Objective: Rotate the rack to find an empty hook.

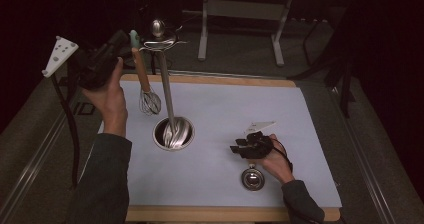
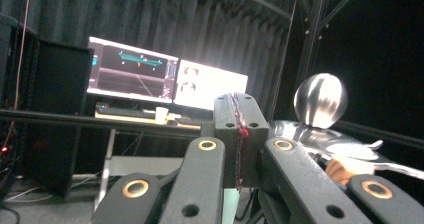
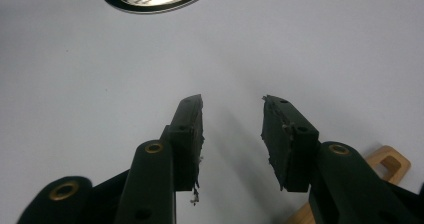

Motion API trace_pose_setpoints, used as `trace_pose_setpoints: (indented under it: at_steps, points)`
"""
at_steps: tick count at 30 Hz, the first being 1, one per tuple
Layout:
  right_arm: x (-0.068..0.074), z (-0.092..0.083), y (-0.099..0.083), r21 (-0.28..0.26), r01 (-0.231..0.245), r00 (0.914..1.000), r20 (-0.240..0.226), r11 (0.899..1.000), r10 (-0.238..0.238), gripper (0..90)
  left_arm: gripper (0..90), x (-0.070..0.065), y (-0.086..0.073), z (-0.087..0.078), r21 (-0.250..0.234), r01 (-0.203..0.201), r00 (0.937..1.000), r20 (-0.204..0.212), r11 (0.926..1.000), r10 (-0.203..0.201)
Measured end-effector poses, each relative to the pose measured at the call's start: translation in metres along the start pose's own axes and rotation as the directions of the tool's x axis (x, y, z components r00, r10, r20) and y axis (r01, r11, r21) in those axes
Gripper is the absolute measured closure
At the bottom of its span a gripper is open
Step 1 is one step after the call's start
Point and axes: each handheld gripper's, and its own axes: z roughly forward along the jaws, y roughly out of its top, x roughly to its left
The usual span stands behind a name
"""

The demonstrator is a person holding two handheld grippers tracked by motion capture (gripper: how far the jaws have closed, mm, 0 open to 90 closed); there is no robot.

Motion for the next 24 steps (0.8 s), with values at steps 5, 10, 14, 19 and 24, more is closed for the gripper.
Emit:
trace_pose_setpoints:
  at_steps: [5,10,14,19,24]
  points:
    - [-0.002,-0.003,-0.001,-0.014,-0.008,1.0,0.005,1.0,0.008,57.8,90.0,0.004,-0.003,-0.006,-0.009,0.017,0.9998,-0.005,0.9998,-0.017]
    - [-0.003,-0.005,-0.001,-0.02,-0.014,0.9999,0.008,1.0,0.014,57.2,90.0,0.007,-0.007,-0.007,0.001,0.018,0.9997,-0.015,0.9998,-0.018]
    - [-0.003,-0.007,0.0,-0.032,-0.014,0.9999,0.009,0.999,0.014,57.0,90.0,0.007,-0.008,-0.01,0.01,0.007,0.9998,-0.019,0.9999,-0.006]
    - [-0.004,-0.012,-0.002,-0.036,-0.019,0.9997,0.017,0.999,0.02,57.0,90.0,0.01,-0.009,-0.015,0.005,0.009,0.9997,-0.021,1.0,-0.009]
    - [-0.008,-0.017,-0.005,-0.036,-0.029,0.9991,0.031,0.999,0.03,57.1,90.0,0.011,-0.011,-0.023,0.001,0.003,0.9999,-0.017,1.0,-0.003]
